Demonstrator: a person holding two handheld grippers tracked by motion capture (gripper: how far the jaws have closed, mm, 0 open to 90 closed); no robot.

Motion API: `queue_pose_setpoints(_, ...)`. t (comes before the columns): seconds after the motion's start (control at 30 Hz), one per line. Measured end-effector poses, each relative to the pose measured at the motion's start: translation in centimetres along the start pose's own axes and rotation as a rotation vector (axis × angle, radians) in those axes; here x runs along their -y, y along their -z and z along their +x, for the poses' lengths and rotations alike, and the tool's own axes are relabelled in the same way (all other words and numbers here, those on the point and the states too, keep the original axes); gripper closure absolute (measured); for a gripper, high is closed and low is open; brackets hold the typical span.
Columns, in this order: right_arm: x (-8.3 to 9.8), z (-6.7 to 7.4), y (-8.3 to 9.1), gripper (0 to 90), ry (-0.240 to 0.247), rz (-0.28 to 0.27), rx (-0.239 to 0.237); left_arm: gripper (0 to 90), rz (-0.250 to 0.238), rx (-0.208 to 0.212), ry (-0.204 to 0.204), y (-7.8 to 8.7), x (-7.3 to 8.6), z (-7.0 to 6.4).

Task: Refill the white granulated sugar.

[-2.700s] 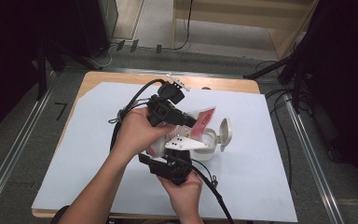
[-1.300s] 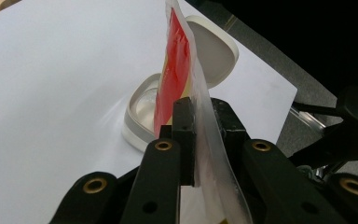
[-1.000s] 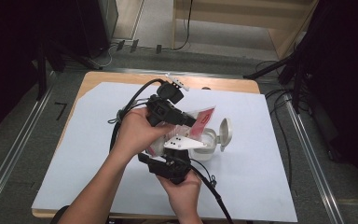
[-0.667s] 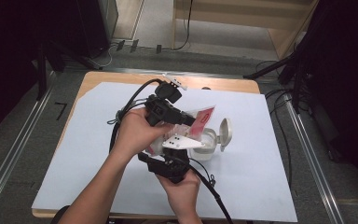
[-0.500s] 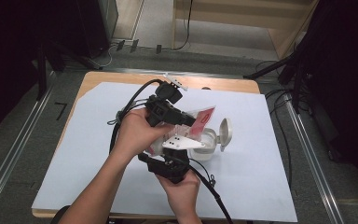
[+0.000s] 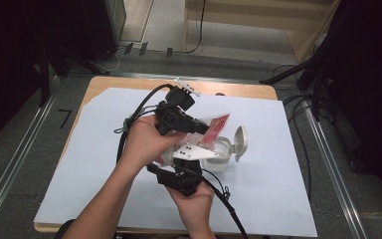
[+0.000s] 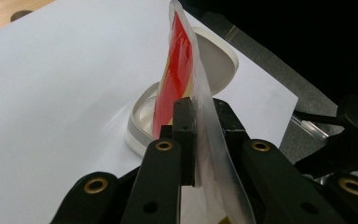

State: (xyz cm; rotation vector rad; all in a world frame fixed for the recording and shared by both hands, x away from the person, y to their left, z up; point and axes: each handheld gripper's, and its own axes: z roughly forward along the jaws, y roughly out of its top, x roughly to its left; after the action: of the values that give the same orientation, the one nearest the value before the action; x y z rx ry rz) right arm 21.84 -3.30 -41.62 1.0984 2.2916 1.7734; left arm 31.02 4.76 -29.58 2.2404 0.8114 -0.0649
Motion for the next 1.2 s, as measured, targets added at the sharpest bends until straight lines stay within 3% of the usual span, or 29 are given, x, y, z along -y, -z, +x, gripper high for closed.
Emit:
queue_pose_setpoints(0.23, 0.25, 0.07, 0.31, 63.8, -0.004, 0.009, 0.014, 82.6, 0.02, 0.01, -0.006, -0.52, -0.1, -0.13)
queue_pose_setpoints(1.2, 0.32, 0.14, 0.4, 64.1, 0.002, 0.005, 0.016, 82.5, 0.015, 0.013, 0.003, -0.58, -0.13, -0.18)
